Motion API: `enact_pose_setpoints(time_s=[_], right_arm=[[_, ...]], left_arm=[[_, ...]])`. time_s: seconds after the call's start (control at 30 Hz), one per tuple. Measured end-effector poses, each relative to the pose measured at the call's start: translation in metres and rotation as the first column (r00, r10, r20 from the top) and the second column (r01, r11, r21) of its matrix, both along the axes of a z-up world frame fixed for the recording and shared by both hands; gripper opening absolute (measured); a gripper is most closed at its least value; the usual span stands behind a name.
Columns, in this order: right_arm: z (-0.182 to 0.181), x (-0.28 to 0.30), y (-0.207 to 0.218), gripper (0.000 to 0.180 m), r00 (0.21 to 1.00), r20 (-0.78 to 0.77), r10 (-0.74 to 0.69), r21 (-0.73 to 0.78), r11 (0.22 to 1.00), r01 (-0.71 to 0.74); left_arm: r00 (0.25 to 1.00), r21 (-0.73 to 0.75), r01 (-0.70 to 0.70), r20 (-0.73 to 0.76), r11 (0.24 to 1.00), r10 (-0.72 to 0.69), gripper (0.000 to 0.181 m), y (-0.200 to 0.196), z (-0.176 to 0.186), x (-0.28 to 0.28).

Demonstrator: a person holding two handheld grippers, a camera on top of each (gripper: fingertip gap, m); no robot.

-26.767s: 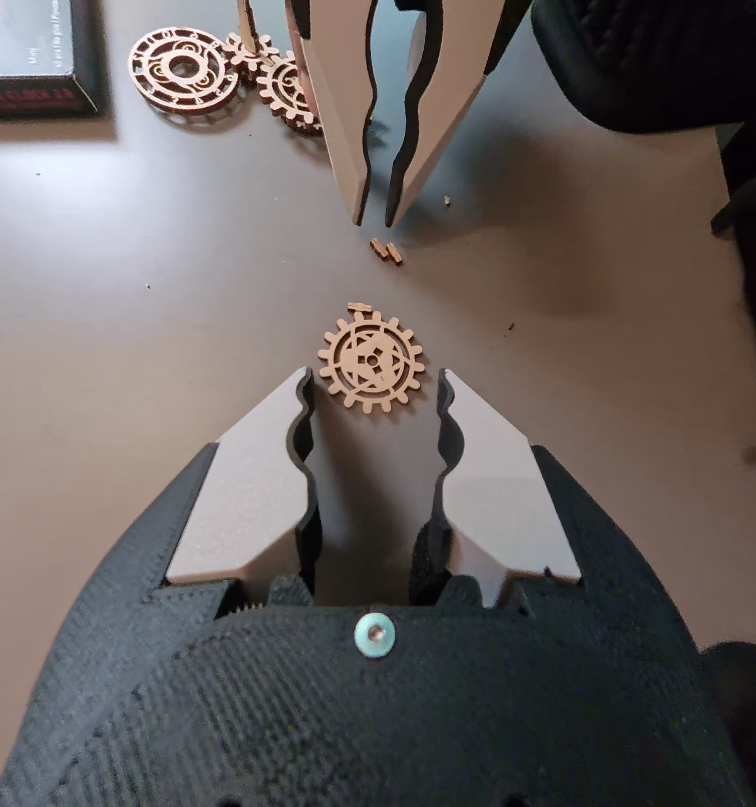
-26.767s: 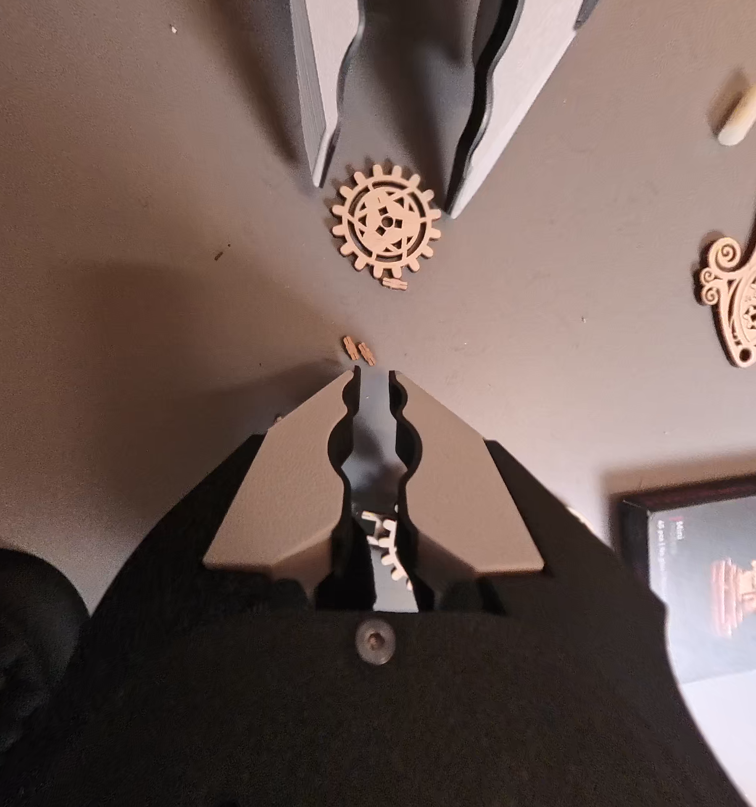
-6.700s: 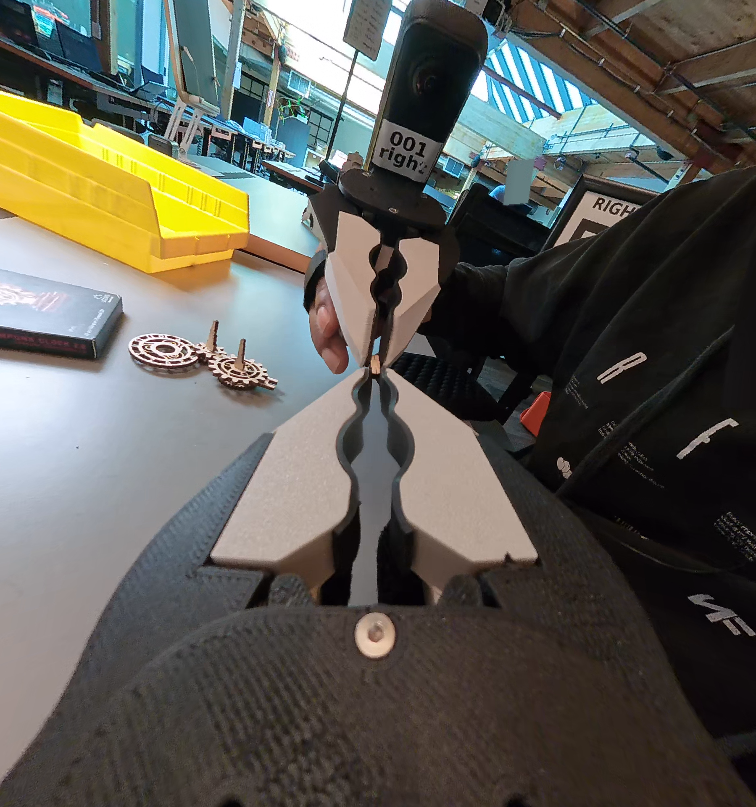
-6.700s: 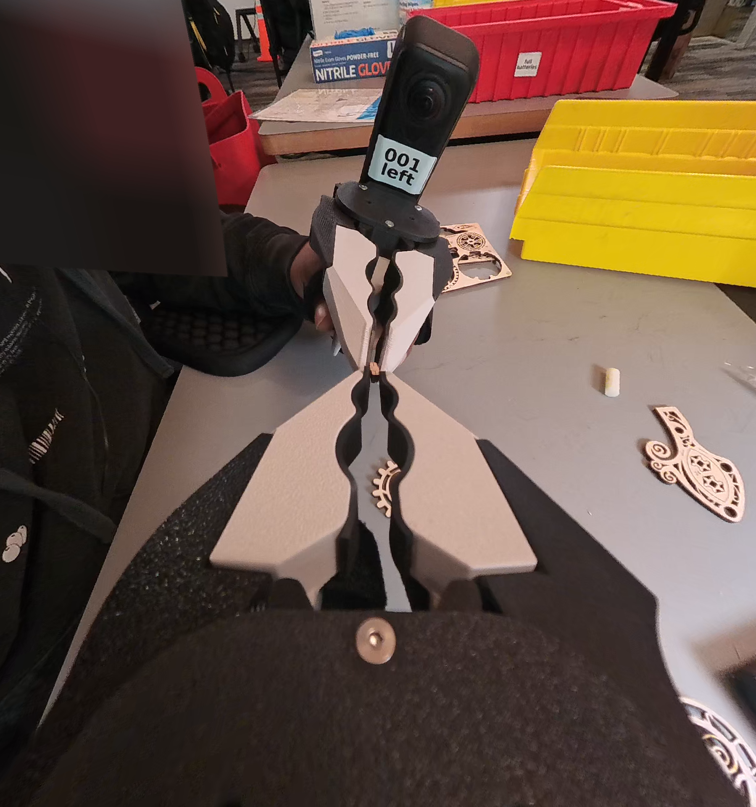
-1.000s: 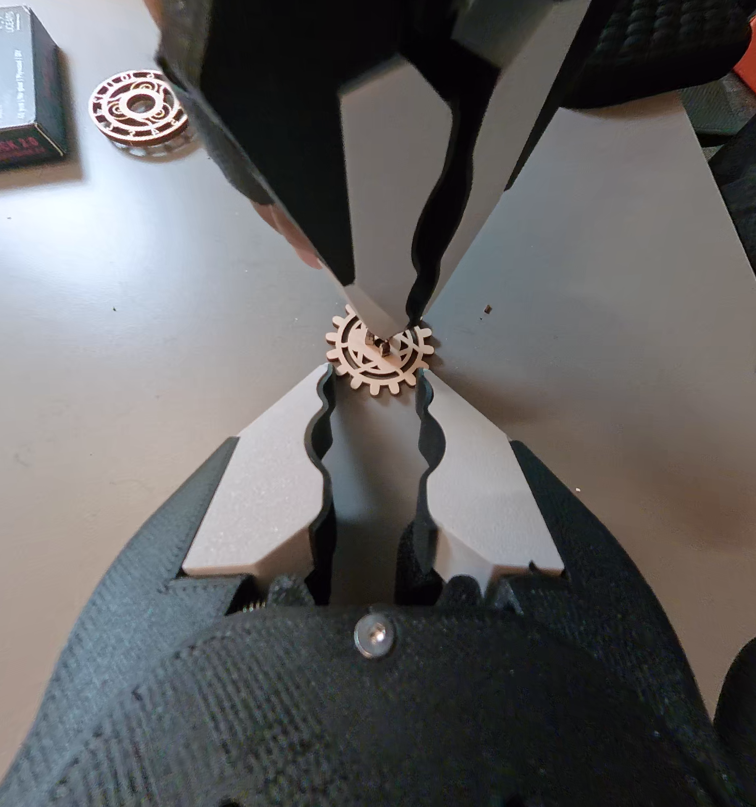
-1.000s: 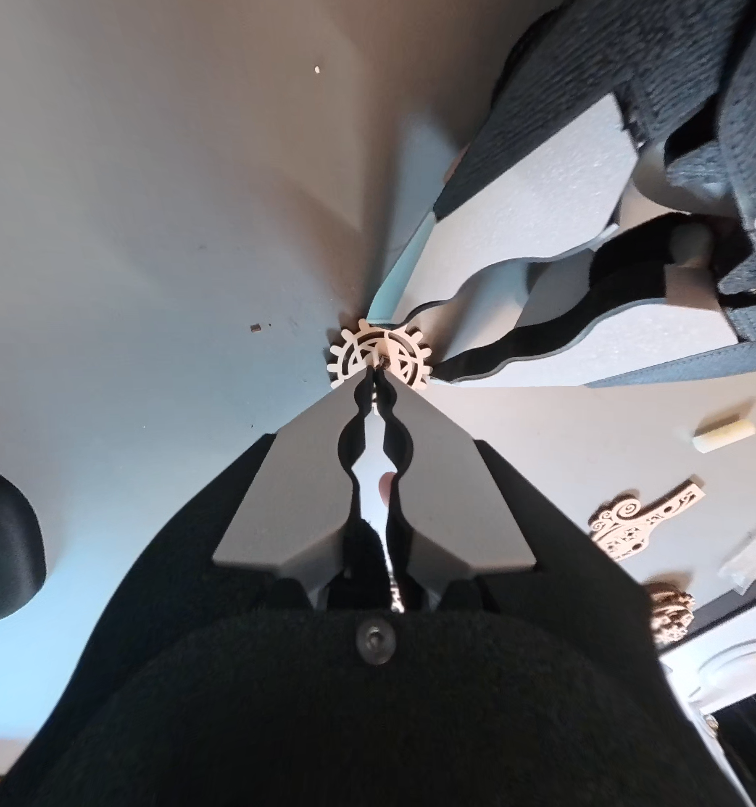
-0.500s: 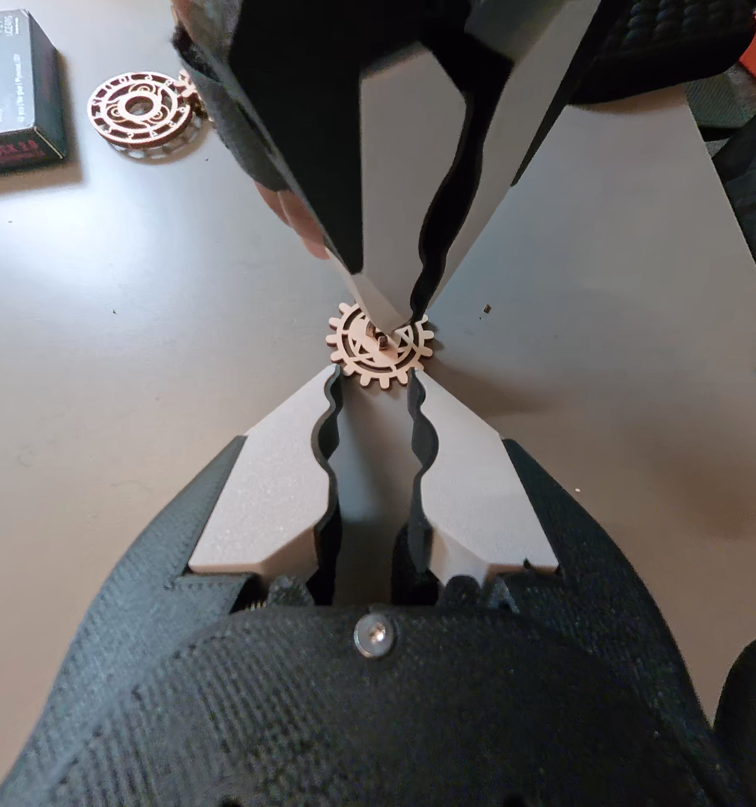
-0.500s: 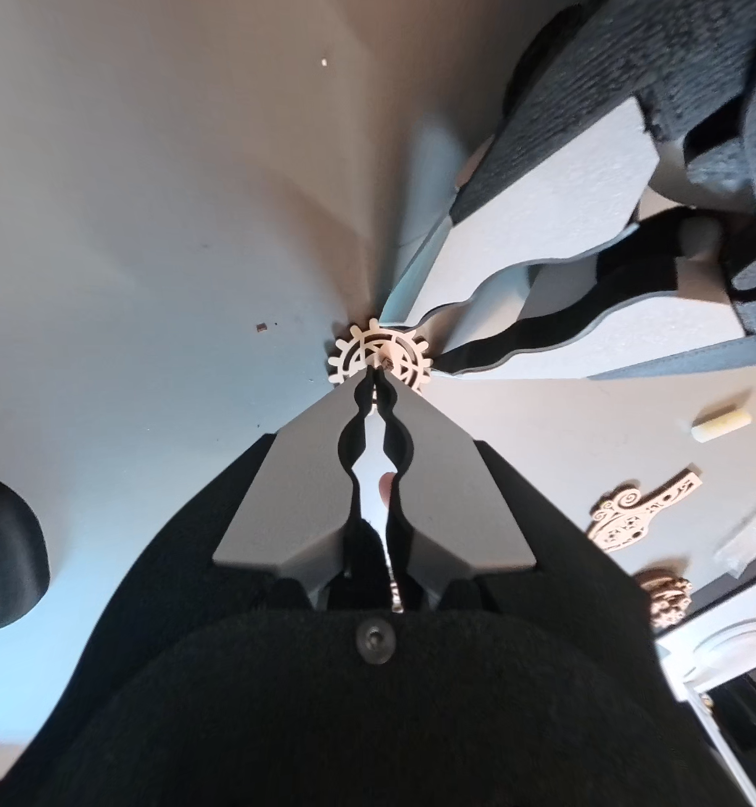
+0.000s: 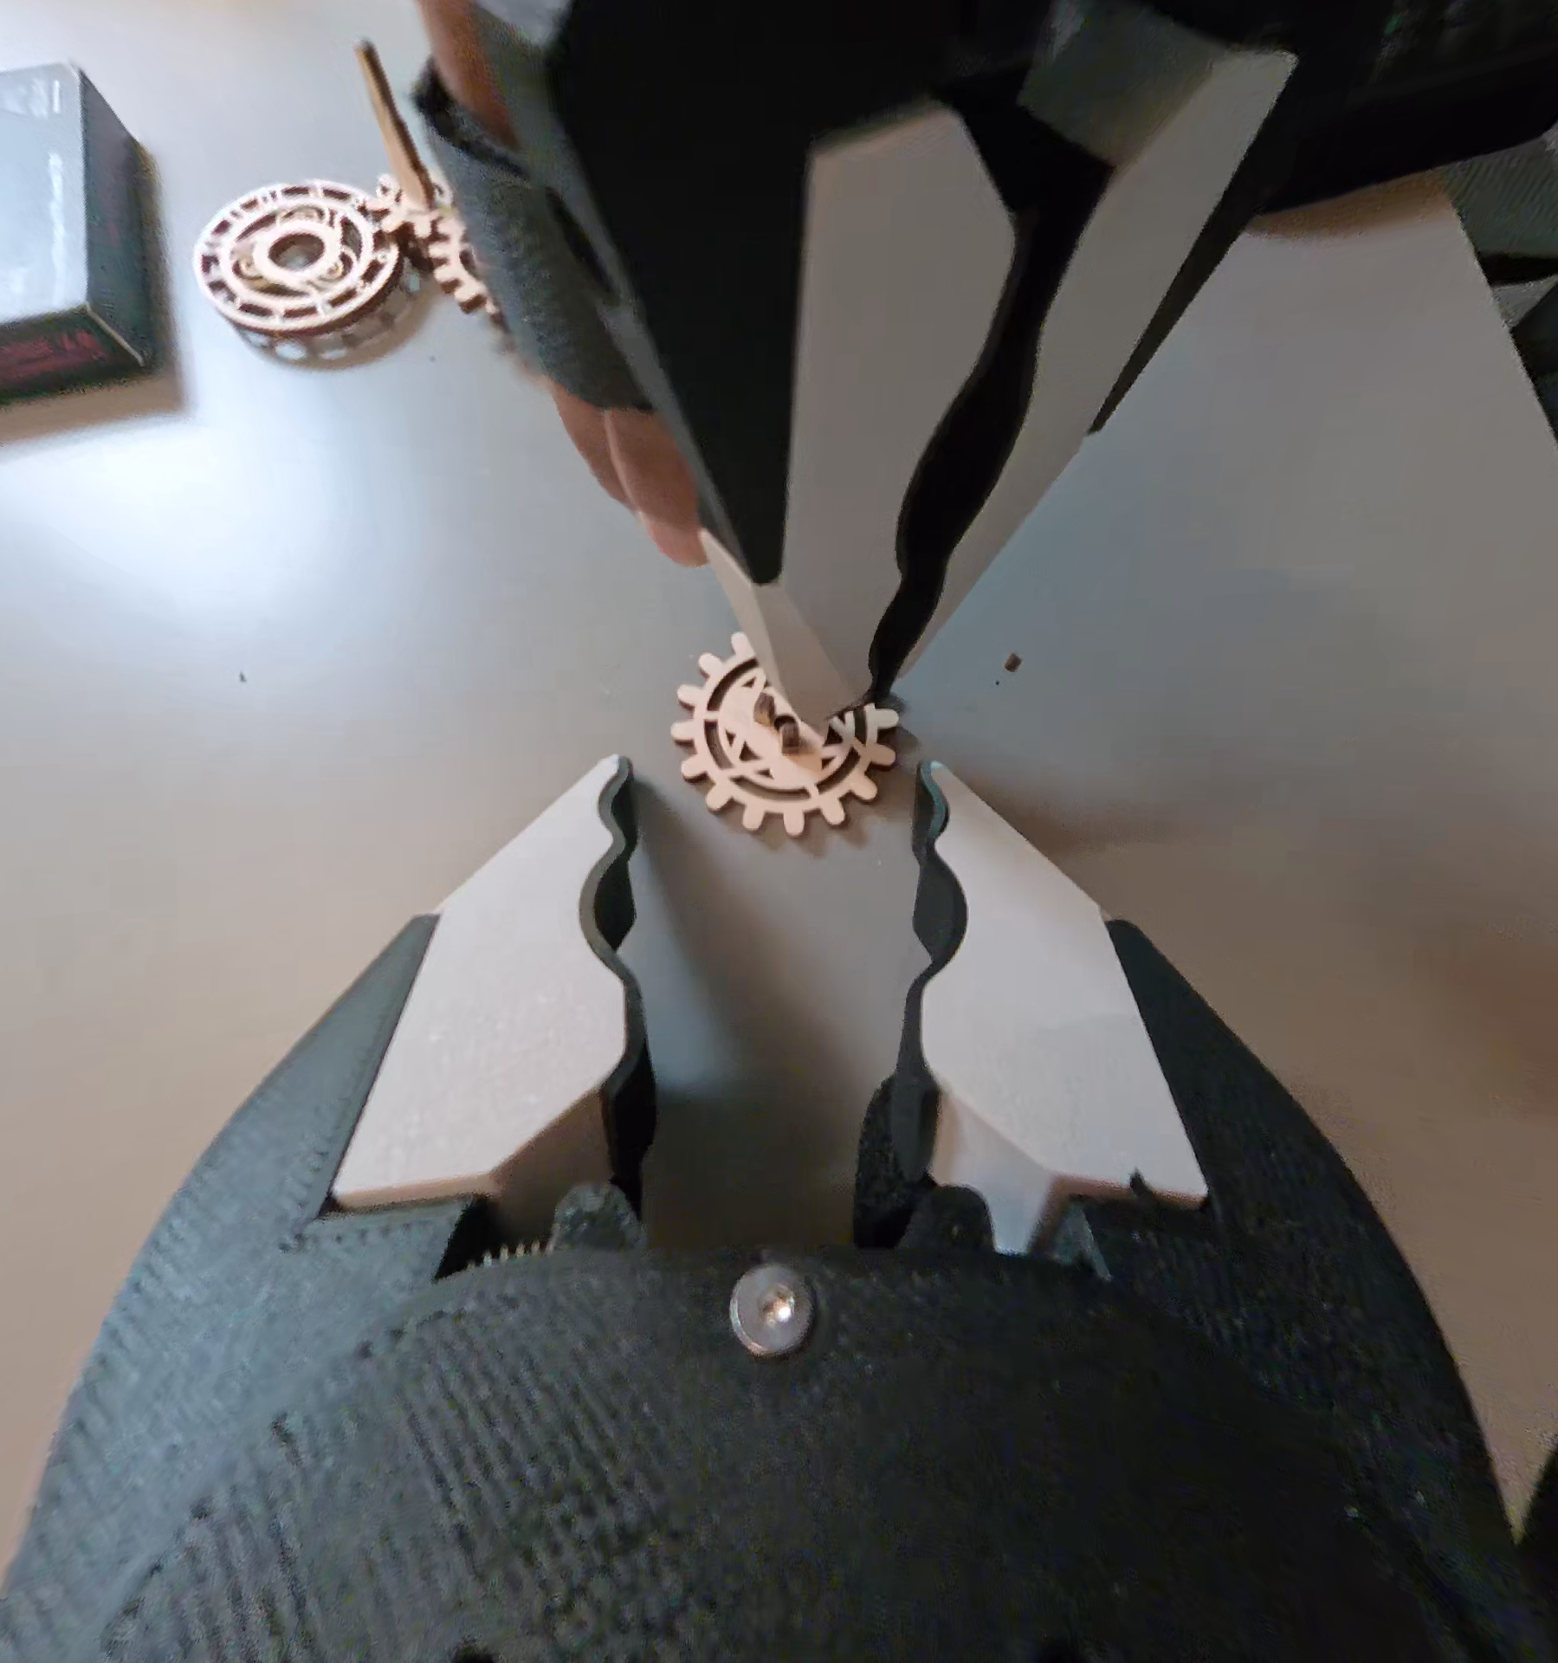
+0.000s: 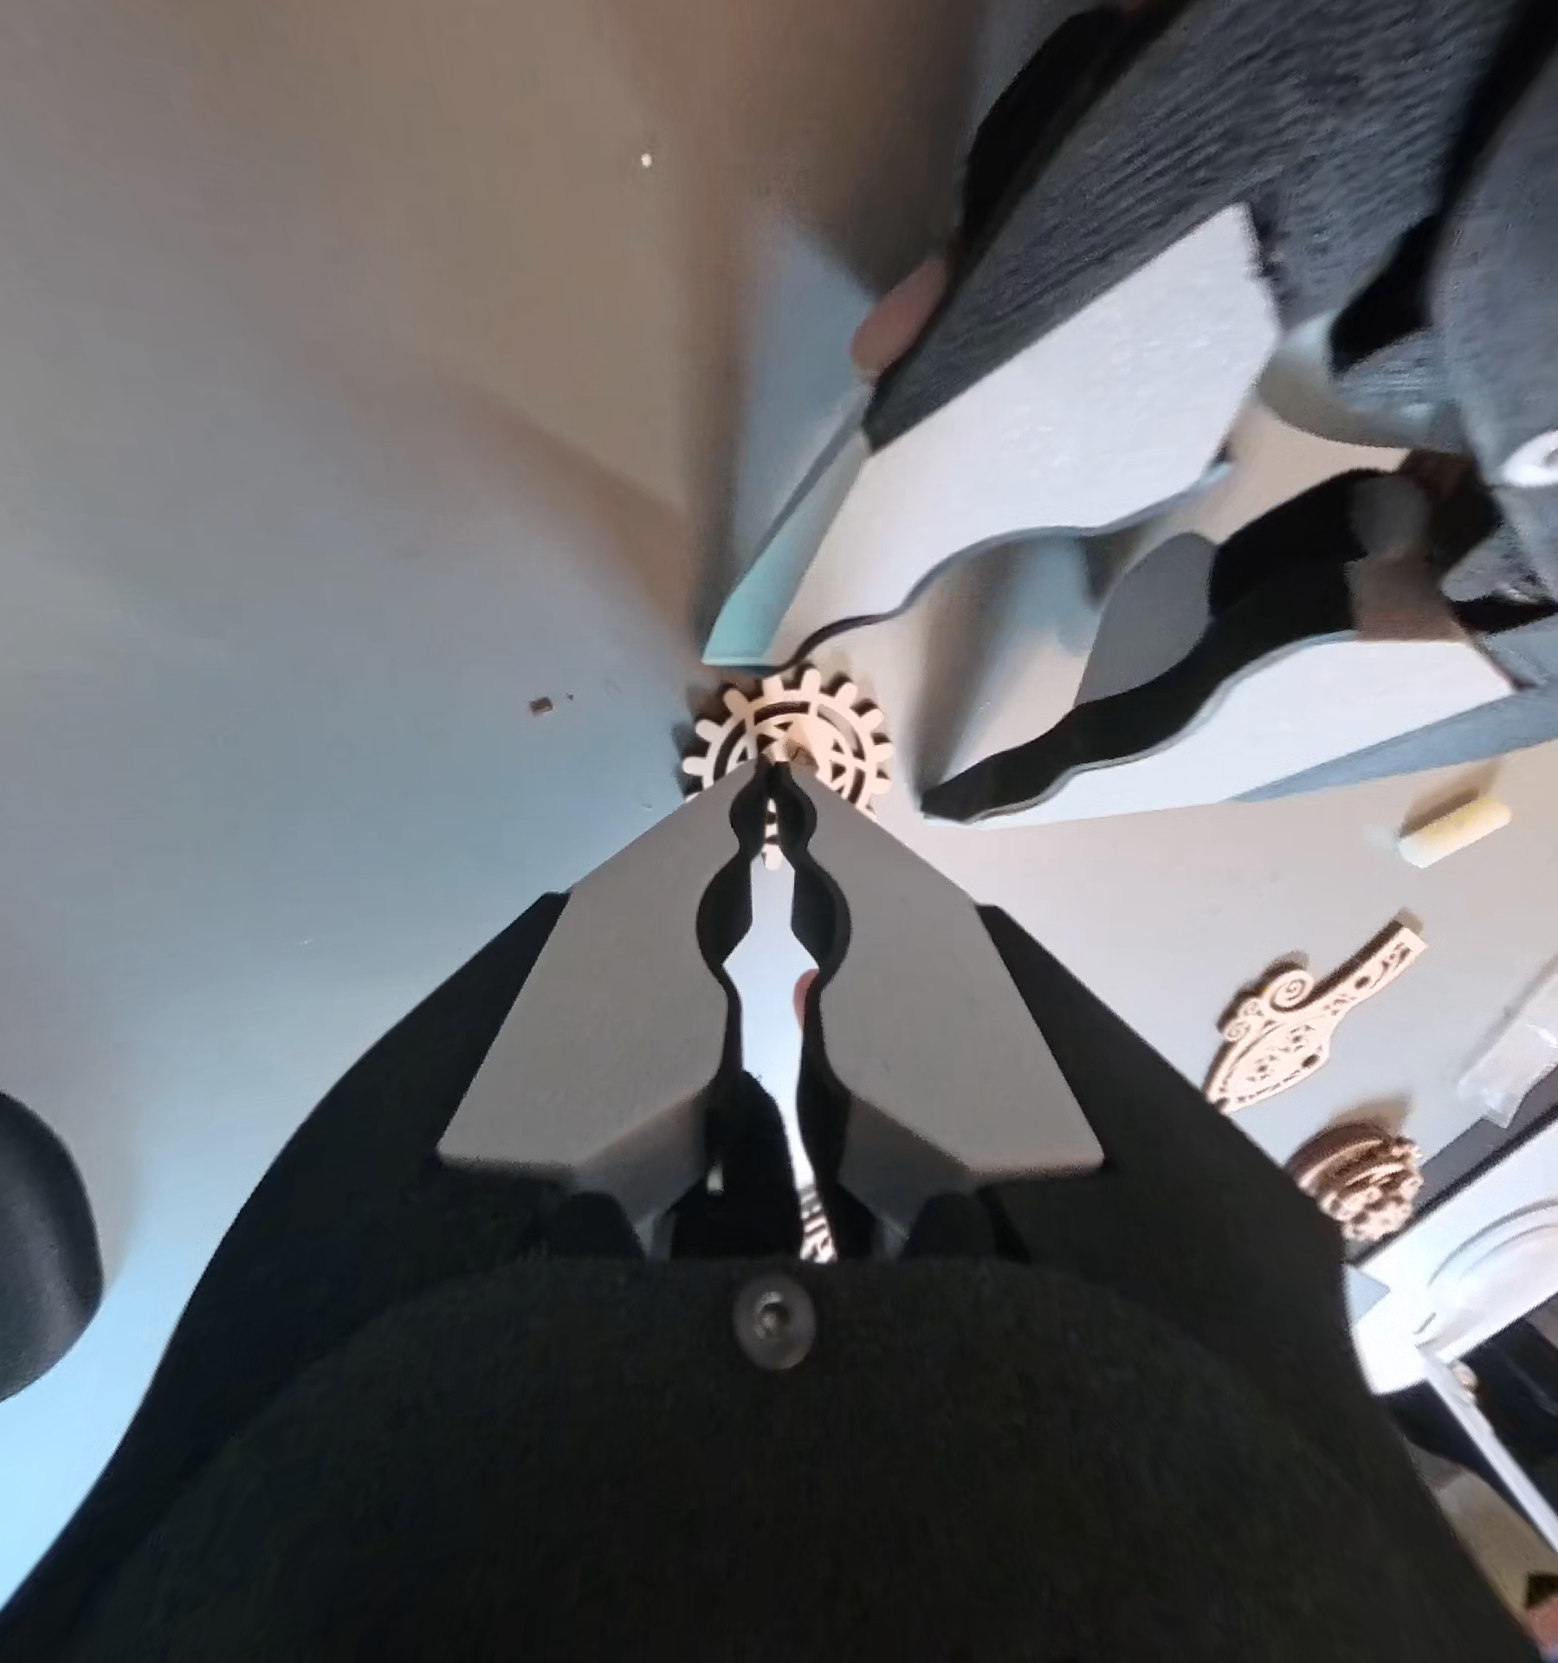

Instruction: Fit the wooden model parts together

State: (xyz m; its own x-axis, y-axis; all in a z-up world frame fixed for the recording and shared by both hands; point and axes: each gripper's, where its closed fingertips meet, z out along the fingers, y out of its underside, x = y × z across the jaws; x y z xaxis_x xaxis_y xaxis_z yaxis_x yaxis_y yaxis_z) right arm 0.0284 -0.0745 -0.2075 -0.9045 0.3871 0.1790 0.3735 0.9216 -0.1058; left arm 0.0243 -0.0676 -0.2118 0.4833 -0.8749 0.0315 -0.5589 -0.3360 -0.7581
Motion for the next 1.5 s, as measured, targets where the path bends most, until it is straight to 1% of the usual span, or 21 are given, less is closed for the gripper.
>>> enact_pose_setpoints(time_s=[0.1,0.13,0.17,0.23,0.3,0.37,0.43,0.57,0.7,0.77,0.83,0.87,0.97,1.03,1.1,1.17,1.23,1.3,1.37,1.43,1.5], right_arm=[[0.004,-0.003,0.001,0.000,0.995,-0.076,-0.066,-0.041,0.997,0.063],[0.007,-0.004,0.002,0.000,0.991,-0.102,-0.086,-0.057,0.995,0.080],[0.012,-0.003,0.003,0.000,0.987,-0.122,-0.109,-0.075,0.992,0.100],[0.022,-0.002,0.004,0.002,0.972,-0.159,-0.174,-0.139,0.978,0.153],[0.029,0.002,0.005,0.010,0.954,-0.199,-0.226,-0.185,0.964,0.189],[0.027,0.009,0.007,0.021,0.936,-0.252,-0.244,-0.191,0.961,0.199],[0.021,0.012,0.004,0.029,0.914,-0.325,-0.242,-0.200,0.962,0.184],[0.021,0.007,-0.002,0.039,0.845,-0.472,-0.250,-0.236,0.960,0.152],[0.029,-0.001,-0.008,0.038,0.788,-0.590,-0.175,-0.184,0.980,0.080],[0.034,-0.006,-0.009,0.032,0.749,-0.650,-0.130,-0.142,0.989,0.048],[0.037,-0.009,-0.005,0.019,0.721,-0.684,-0.110,-0.104,0.993,0.053],[0.038,-0.010,-0.003,0.018,0.711,-0.695,-0.106,-0.096,0.994,0.054],[0.048,-0.011,-0.004,0.015,0.665,-0.726,-0.176,-0.184,0.981,0.059],[0.062,-0.011,-0.002,0.013,0.615,-0.745,-0.258,-0.274,0.959,0.071],[0.081,-0.010,0.003,0.012,0.549,-0.764,-0.337,-0.364,0.929,0.064],[0.096,-0.007,0.000,0.010,0.516,-0.758,-0.399,-0.451,0.892,0.026],[0.107,-0.005,-0.003,0.010,0.479,-0.764,-0.433,-0.499,0.867,-0.013],[0.114,-0.005,-0.007,0.010,0.463,-0.761,-0.455,-0.535,0.844,-0.050],[0.119,-0.004,-0.009,0.010,0.453,-0.750,-0.482,-0.573,0.816,-0.081],[0.121,-0.004,-0.008,0.011,0.448,-0.732,-0.512,-0.609,0.787,-0.096],[0.121,-0.004,-0.005,0.012,0.450,-0.713,-0.537,-0.639,0.762,-0.103]], left_arm=[[1.000,0.004,0.009,-0.003,1.000,-0.009,0.058,0.001,0.000,0.006],[1.000,0.004,0.014,-0.002,1.000,-0.014,0.055,0.000,0.000,0.006],[1.000,0.005,0.022,-0.001,1.000,-0.022,0.047,-0.001,0.000,0.007],[1.000,0.005,0.021,0.000,1.000,-0.021,0.047,-0.001,0.000,0.007],[1.000,-0.002,0.013,0.004,1.000,-0.013,0.047,0.000,0.000,0.006],[1.000,-0.025,0.006,0.025,1.000,-0.005,0.047,0.000,0.001,0.006],[0.998,-0.068,-0.006,0.067,0.998,0.011,0.046,0.000,0.004,0.005],[0.978,-0.158,-0.015,0.201,0.987,0.048,0.047,-0.003,0.018,0.006],[0.933,-0.248,-0.018,0.343,0.969,0.105,0.047,-0.004,0.037,0.006],[0.910,-0.287,-0.011,0.394,0.958,0.128,0.047,-0.005,0.044,0.006],[0.897,-0.313,-0.006,0.417,0.950,0.143,0.047,-0.007,0.046,0.006],[0.888,-0.322,-0.009,0.432,0.947,0.155,0.047,-0.007,0.047,0.006],[0.847,-0.330,0.011,0.504,0.944,0.166,0.047,-0.008,0.057,0.006],[0.823,-0.278,0.025,0.551,0.960,0.138,0.050,-0.011,0.069,0.005],[0.823,-0.204,0.005,0.557,0.979,0.112,0.051,-0.012,0.078,0.003],[0.839,-0.095,-0.045,0.537,0.994,0.090,0.046,-0.009,0.088,0.001],[0.853,-0.004,-0.066,0.519,0.998,0.059,0.038,-0.009,0.099,0.004],[0.885,0.115,-0.095,0.464,0.989,0.031,0.029,-0.009,0.106,0.008],[0.906,0.213,-0.086,0.423,0.973,-0.012,0.013,-0.014,0.115,0.013],[0.922,0.268,-0.102,0.386,0.958,-0.010,0.009,-0.014,0.117,0.013],[0.936,0.301,-0.110,0.351,0.947,-0.003,0.001,-0.013,0.115,0.011]])
